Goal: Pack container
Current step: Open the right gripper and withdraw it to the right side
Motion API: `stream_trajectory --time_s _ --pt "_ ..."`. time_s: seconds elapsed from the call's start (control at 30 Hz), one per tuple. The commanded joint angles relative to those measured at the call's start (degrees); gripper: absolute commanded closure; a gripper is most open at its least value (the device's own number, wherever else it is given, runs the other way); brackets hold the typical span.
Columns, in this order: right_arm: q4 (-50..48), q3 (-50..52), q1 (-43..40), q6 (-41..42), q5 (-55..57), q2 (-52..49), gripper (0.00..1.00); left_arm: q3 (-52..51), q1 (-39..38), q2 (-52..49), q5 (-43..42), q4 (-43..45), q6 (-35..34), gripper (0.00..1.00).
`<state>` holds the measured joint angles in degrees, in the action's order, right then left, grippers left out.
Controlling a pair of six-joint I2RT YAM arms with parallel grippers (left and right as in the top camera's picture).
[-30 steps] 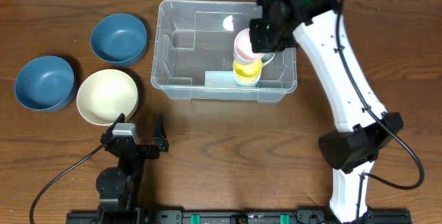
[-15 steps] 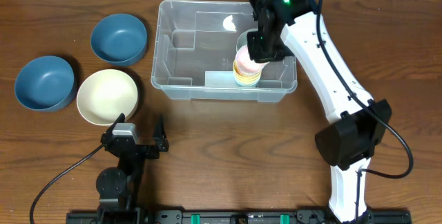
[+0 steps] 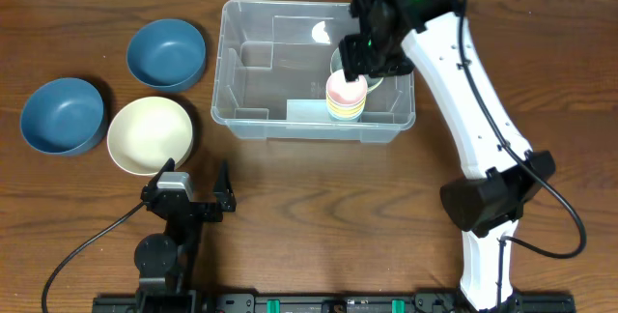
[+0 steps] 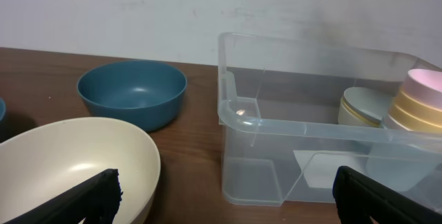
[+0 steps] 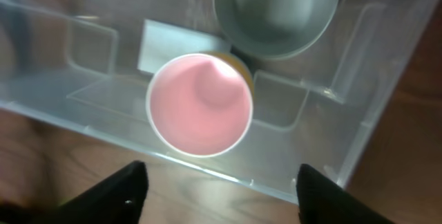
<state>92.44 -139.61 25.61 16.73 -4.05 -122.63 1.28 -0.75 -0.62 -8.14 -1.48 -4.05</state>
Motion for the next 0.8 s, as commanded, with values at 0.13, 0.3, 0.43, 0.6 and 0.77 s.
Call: stream_trajectory --time_s 0.13,0.3,0.43,0.6,0.77 --pt "2.7 -9.7 -8.5 -0.9 4.7 0.2 0.01 -1.0 0.3 0.3 -0.4 -1.9 0.8 0.02" --pt "2.8 -9.7 -17.2 2.1 4.7 0.2 0.01 -1.0 0.3 0.3 -0.4 -1.9 0.8 0.02" --pt "3.0 -9.7 -23.9 2.1 4.7 0.2 0.01 -1.0 0.3 0.3 -0.4 -1.9 0.8 0.02" --pt "4.8 -9.6 -31.4 -0.9 7.1 0.2 0.01 -1.0 0.3 0.3 -0.4 -1.9 0.8 0.02" --pt "4.8 -9.6 -36.7 -1.4 7.5 0.2 0.01 -1.0 0.3 0.3 -0.4 -1.9 0.7 0.02"
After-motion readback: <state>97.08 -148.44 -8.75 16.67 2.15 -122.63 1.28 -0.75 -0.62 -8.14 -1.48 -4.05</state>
